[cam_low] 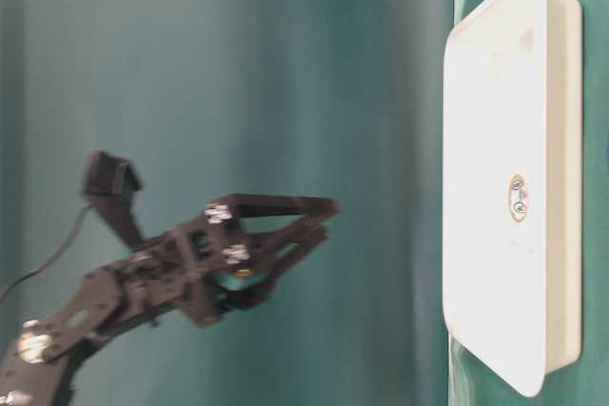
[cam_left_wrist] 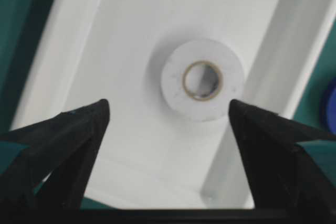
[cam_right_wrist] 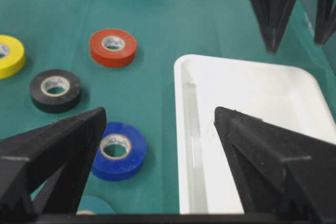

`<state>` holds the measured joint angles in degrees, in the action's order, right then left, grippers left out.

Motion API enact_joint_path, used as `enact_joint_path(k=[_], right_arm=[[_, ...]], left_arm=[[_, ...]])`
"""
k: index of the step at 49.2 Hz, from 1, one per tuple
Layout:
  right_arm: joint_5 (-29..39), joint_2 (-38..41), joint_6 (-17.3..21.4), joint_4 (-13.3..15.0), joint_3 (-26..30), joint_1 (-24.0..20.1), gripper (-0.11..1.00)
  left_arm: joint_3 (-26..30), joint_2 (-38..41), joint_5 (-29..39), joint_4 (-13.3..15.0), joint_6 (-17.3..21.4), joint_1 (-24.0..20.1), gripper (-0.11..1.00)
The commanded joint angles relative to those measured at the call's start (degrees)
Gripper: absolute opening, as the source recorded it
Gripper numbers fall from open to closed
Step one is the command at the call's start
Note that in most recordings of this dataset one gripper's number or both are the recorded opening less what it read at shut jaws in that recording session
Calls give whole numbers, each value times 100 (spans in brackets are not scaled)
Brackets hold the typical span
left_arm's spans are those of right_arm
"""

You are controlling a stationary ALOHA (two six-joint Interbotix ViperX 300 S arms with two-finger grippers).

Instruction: Pick up the tape from a random location and place it into the white case.

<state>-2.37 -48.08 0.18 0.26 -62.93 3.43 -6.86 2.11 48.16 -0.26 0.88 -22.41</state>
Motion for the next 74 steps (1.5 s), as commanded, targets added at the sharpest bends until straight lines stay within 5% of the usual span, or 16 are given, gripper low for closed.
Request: enact_joint_path(k=[1,18,45,62,74], right_arm=[[-18,18,-9,9,176,0,92],[0,18,0,9,202,0,92],[35,18,-9,9,237,0,92],[211,0,26,9,246,0,92],[334,-149,35,9,264,0,92]], left_arm=[[193,-316,-9,-35,9,-18,96],[35,-396,-9,-18,0,123,96],[-105,-589,-97,-18,-18,2048,96],[-536,-1063,-299,-18,9,1881,96],[-1960,-2399,-1433,-9,-9,1872,96]])
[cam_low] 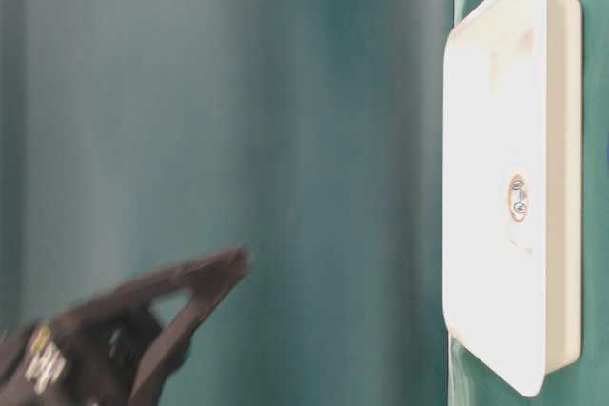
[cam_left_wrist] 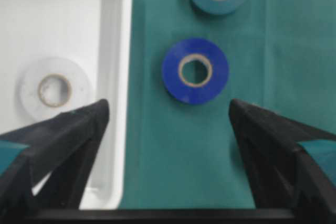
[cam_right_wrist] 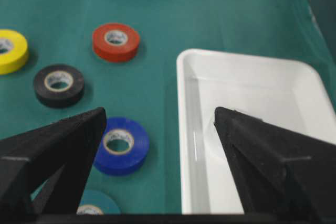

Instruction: Pick up the tape from a random location and place it into the white case.

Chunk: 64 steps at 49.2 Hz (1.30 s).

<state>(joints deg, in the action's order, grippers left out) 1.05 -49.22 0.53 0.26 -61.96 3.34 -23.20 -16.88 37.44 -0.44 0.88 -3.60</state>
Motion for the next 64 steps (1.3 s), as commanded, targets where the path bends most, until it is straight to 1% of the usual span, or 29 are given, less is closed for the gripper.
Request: enact_joint_path(k=[1,5,12,17,24,32,42,54,59,64], right_arm=[[-9,-44,0,9,176,9,92],[9,-70,-18,9,176,9,92],[18,-88,-18,9,185,9,92],[18,-88,-18,9,185,9,92],[18,-88,-9,9,185,9,92],[18,-88,-9,9,176,9,92],[9,-97,-9,9,158,9,92],[-97,-88,-18,9,0,9,92],[-229,-79,-18,9,-114,9,92],[-404,-70,-18,9,-255,9,92]], left_arm=[[-475,-633,-457,9,-9,-9,96],[-984,-1187,-756,18,-18,-35,96],[-1635,-2101,-1020,26,-18,-53,96],[-1995,-2619,-1037,26,-26,-53,96],[-2452,-3129,-1046,26,-26,-53,96],[-2962,-3463,-1239,35,-26,-53,96],[-3639,-3762,-1837,35,-9,-53,96],[-4368,-4122,-2566,53,-18,-53,96],[-4562,-4184,-2856,62,-18,-53,96],[-4632,-4148,-2953,53,-18,-53,96]])
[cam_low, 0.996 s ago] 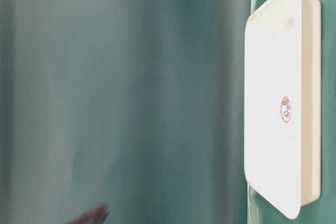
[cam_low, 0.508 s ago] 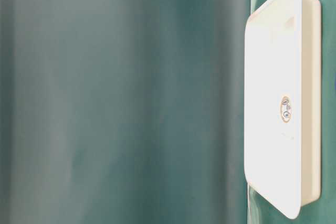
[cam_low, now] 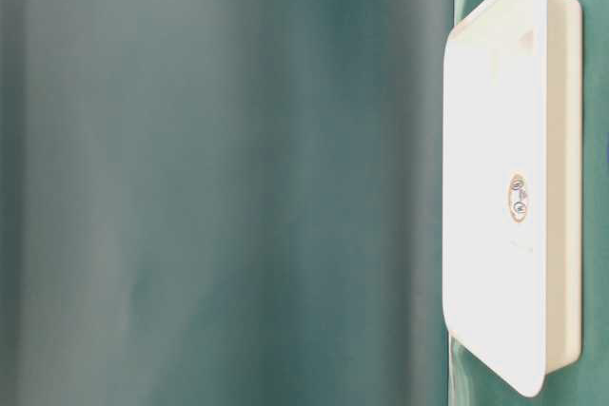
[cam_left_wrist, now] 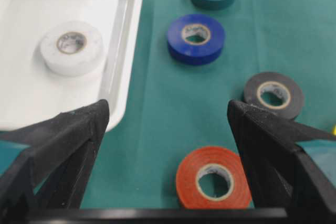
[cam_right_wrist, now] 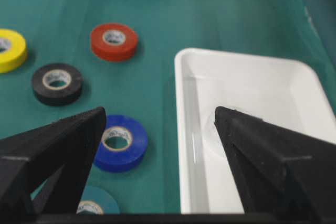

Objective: Pick up the tape from a random location and place it into the white case.
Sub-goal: 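Move the right gripper over the blue tape roll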

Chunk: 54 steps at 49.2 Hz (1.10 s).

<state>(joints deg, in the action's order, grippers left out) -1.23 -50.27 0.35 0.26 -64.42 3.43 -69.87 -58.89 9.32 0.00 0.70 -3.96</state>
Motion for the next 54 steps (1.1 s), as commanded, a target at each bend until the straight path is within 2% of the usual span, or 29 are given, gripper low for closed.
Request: enact_joint_path(k=[1,14,33,44,54], right_arm=[[-193,44,0,9,-44,0,92],[-290,105,9,9,-220,0,92],[-334,237,35,-9,-158,0,92],[-387,835,35,-18,176,-79,92],[-396,1556,0,9,668,-396,92]], left_arm=[[26,53,-158,9,0,-18,96],[18,62,-176,9,0,-18,96],[26,70,-185,35,-9,-18,95],[26,70,-158,26,0,-26,95],[26,70,-123,26,9,-18,95]])
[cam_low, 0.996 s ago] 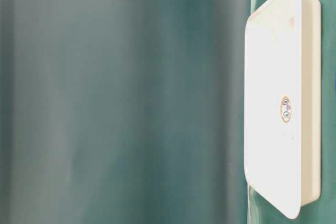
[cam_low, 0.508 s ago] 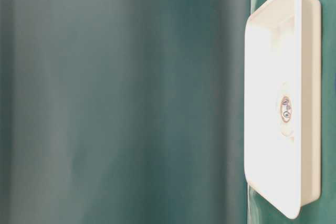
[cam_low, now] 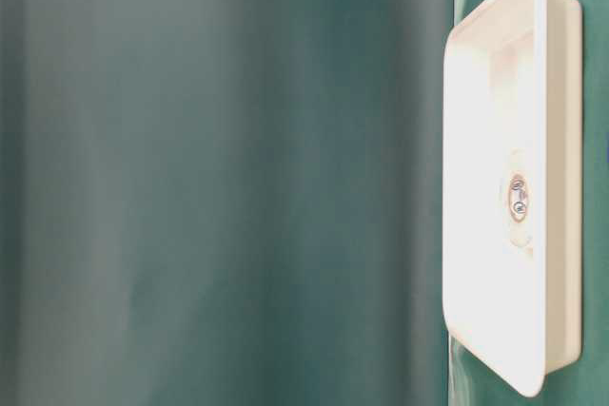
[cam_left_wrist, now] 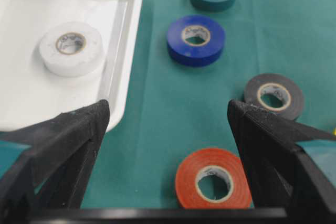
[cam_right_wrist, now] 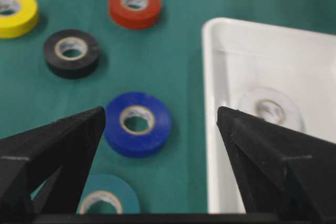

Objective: Pick up the tape from a random location and place it into the white case.
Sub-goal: 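Move the right gripper over the blue tape roll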

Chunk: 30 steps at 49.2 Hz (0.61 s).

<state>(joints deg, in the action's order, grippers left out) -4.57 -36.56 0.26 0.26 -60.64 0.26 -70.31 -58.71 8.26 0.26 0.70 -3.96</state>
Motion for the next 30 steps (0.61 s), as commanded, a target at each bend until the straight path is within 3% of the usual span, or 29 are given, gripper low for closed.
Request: enact_joint_path(k=[1,30], right_arm=[[-62,246,9,9,334,-97,92],[-176,1898,35,9,1670,-272,92]], left_arm=[[70,53,-18,0,9,-18,95],[70,62,0,0,18,-18,95]])
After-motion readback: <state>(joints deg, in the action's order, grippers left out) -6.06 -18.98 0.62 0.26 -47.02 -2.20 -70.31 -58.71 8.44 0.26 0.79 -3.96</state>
